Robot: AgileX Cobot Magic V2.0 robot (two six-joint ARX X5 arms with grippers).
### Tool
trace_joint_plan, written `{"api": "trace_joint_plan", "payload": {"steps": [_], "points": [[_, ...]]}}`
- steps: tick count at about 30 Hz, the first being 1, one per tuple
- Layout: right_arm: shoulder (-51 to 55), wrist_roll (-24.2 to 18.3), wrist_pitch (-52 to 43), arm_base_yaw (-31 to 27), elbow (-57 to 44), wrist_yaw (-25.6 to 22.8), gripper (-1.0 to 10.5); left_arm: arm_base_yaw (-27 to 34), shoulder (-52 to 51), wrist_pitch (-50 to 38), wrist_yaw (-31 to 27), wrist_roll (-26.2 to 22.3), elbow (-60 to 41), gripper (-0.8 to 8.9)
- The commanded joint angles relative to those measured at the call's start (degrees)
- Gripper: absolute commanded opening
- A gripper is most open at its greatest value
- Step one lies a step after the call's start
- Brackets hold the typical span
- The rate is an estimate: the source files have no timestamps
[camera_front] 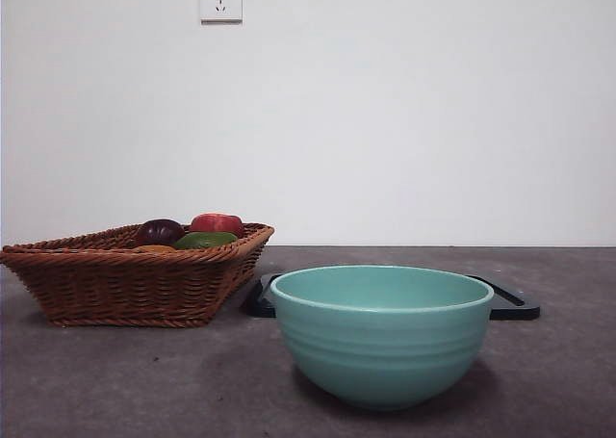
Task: Pick up the wifruite, put it on the bowl, pick up the plate, put it on desk
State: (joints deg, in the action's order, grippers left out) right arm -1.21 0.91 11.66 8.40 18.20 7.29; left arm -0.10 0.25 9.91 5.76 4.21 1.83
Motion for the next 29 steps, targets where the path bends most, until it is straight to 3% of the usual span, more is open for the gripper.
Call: {"api": "trace_joint_plan", "payload": {"steps": [1,9,29], "points": [[1.0,-0.9,-5.6,-3.7,-6.6,-0.3,0.2,0.1,-0.1,-0.9,-0.2,0.5,-1.2,0.2],[1.0,-0.9,-6.8,-10.7,-15.2,-2.1,0.2,0.1,-0.1,-0.9,-0.2,0.5,-1.2,0.2],[1.0,0.7,-1.5,-10.8,-17.6,-2.8,0.2,0.1,-0.1,-0.9,-0.2,0.5,-1.2,0.2]]}}
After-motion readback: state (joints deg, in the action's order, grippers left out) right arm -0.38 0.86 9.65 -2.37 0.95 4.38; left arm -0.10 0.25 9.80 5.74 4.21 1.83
